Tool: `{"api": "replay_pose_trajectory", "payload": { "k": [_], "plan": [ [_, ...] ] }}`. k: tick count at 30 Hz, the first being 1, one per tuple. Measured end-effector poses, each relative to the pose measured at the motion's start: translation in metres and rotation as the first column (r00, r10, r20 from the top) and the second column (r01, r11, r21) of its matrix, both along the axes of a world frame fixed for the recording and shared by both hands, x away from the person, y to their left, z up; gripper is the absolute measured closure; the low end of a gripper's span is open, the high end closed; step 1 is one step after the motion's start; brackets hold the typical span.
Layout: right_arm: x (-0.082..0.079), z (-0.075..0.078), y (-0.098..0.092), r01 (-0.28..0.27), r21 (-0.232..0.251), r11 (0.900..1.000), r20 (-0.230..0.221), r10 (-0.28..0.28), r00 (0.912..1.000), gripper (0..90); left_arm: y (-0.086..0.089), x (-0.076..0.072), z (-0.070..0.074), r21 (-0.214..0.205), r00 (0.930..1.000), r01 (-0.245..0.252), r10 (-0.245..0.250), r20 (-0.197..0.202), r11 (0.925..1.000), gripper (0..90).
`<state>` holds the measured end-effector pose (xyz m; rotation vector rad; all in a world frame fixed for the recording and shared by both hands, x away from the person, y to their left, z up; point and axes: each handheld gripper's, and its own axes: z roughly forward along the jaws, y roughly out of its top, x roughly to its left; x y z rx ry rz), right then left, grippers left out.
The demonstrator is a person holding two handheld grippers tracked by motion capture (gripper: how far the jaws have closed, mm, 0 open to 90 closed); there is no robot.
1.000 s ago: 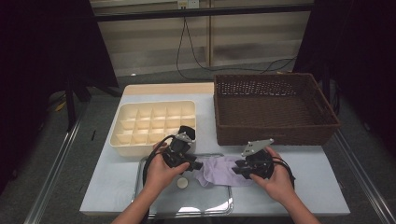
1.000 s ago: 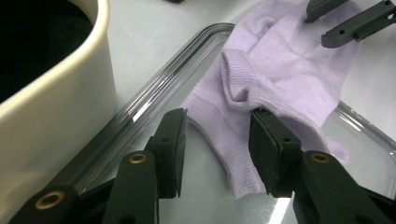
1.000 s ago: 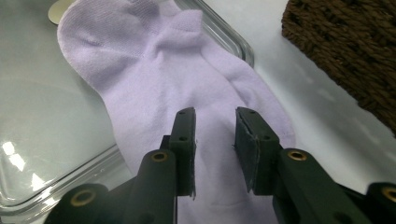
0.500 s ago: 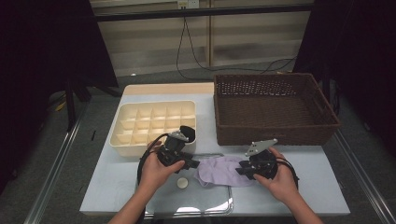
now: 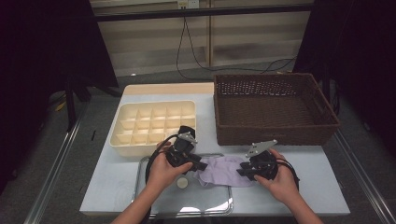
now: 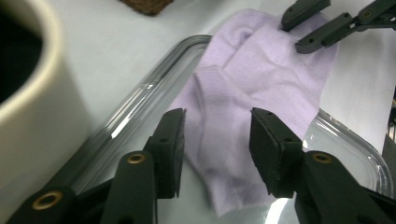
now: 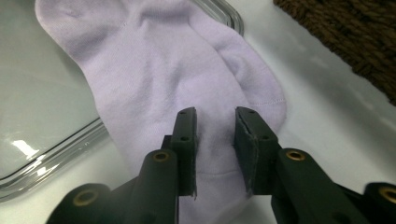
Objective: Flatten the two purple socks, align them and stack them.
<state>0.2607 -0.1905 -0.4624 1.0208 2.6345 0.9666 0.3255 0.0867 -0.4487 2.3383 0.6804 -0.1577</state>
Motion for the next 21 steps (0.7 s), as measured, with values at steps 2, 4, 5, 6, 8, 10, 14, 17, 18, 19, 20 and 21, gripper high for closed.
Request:
{"api": "replay_pose_trajectory", "payload": {
  "k": [2, 4, 5, 6, 8, 10, 14, 17, 18, 19, 20, 21],
  "plan": [
    [0.0, -0.002, 0.001, 0.001, -0.007, 1.0, -0.001, -0.001, 1.0, 72.1, -0.004, 0.0, -0.002, 0.019, 0.9998, 0.019, -0.019, 0.003, 0.9996, 59.0],
    [0.0, -0.004, 0.001, -0.006, -0.01, 0.9999, 0.008, 0.006, 0.9999, 73.5, -0.007, -0.001, -0.004, 0.041, 0.9993, 0.037, -0.038, 0.005, 0.9985, 62.0],
    [0.0, -0.004, 0.001, -0.007, -0.015, 0.9999, 0.01, 0.007, 0.9999, 74.4, -0.009, -0.001, -0.005, 0.062, 0.9989, 0.046, -0.046, -0.002, 0.997, 63.1],
    [0.0, -0.004, 0.001, -0.007, -0.021, 0.9997, 0.014, 0.007, 0.9999, 75.7, -0.01, -0.002, -0.006, 0.068, 0.9985, 0.055, -0.055, 0.006, 0.9962, 63.8],
    [0.0, -0.004, 0.002, -0.008, -0.032, 0.9995, 0.027, 0.009, 0.9996, 79.0, -0.012, -0.003, -0.008, 0.082, 0.998, 0.063, -0.063, 0.007, 0.9946, 66.9],
    [-0.001, -0.003, 0.003, -0.005, -0.046, 0.999, 0.027, 0.006, 0.9996, 83.5, -0.013, -0.004, -0.007, 0.103, 0.9976, 0.065, -0.067, 0.015, 0.9925, 70.8],
    [-0.001, -0.002, 0.002, 0.005, -0.034, 0.9994, 0.022, -0.004, 0.9997, 87.5, -0.015, -0.005, -0.006, 0.115, 0.9984, 0.053, -0.055, 0.01, 0.9919, 82.5],
    [0.0, -0.001, 0.0, 0.005, -0.026, 0.9996, 0.016, -0.004, 0.9999, 87.8, -0.015, -0.005, -0.002, 0.103, 0.9987, 0.05, -0.05, 0.001, 0.9935, 85.0],
    [0.0, 0.001, 0.0, 0.007, -0.024, 0.9997, 0.014, -0.007, 0.9999, 87.7, -0.014, -0.005, 0.0, 0.101, 0.9987, 0.051, -0.051, 0.001, 0.9935, 85.2],
    [0.0, 0.002, -0.001, 0.007, -0.017, 0.9998, 0.013, -0.007, 0.9999, 87.7, -0.013, -0.005, 0.002, 0.094, 0.9985, 0.054, -0.054, 0.003, 0.9941, 85.3],
    [0.0, 0.003, -0.001, -0.003, -0.014, 0.9999, 0.017, 0.003, 0.9998, 87.7, -0.012, -0.005, 0.004, 0.084, 0.9986, 0.052, -0.053, 0.003, 0.9951, 85.4],
    [0.0, 0.005, -0.001, 0.006, -0.009, 0.9999, 0.01, -0.006, 0.9999, 87.6, -0.011, -0.005, 0.006, 0.077, 0.9988, 0.049, -0.049, -0.001, 0.9958, 85.5]
  ]
}}
